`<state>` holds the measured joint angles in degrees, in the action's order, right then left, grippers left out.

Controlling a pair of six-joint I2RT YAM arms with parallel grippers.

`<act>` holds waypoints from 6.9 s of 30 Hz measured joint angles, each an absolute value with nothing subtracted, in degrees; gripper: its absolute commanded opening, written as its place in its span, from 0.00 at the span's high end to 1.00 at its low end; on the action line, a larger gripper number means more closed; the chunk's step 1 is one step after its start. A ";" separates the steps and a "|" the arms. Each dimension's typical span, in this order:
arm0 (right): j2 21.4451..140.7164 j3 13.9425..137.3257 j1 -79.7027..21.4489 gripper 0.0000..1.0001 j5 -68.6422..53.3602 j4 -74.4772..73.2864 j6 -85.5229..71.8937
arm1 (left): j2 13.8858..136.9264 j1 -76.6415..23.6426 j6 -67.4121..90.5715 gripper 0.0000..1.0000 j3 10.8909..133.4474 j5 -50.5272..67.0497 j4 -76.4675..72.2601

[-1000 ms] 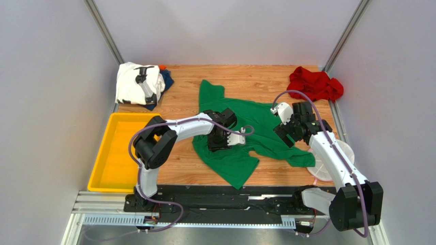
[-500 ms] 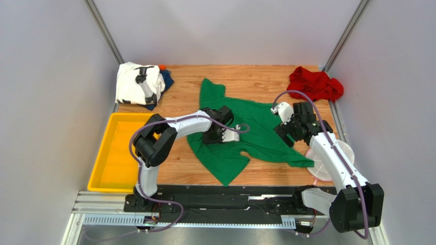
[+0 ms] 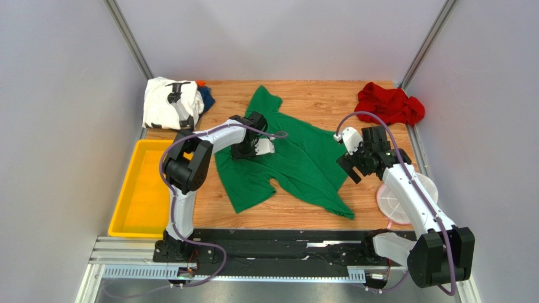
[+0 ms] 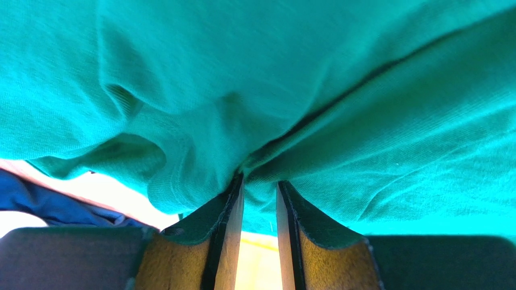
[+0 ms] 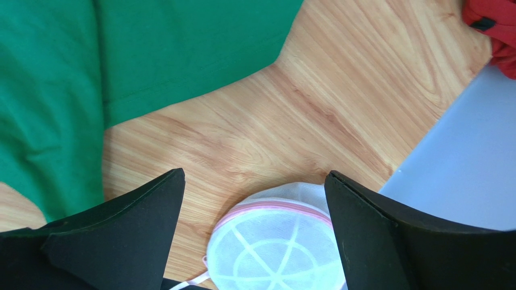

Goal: Fold and stack the t-shirts
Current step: Flatten out the tshirt

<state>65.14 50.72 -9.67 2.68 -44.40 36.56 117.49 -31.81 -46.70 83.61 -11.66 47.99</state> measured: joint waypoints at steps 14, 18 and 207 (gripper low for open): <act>58.37 41.74 -18.31 0.13 -4.82 -51.70 34.09 | 112.44 -31.62 -45.08 0.59 88.88 -6.94 49.25; 55.83 41.08 -18.20 0.15 -6.24 -53.12 34.46 | 106.26 -31.64 -43.97 0.59 88.88 -5.61 49.17; 65.39 106.48 -12.62 1.00 20.62 -37.43 26.65 | 70.96 -21.74 -24.67 1.00 118.41 -12.91 37.39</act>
<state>65.39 106.48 -12.62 20.62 -37.43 26.65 70.96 -21.74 -24.67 118.41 -12.91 37.39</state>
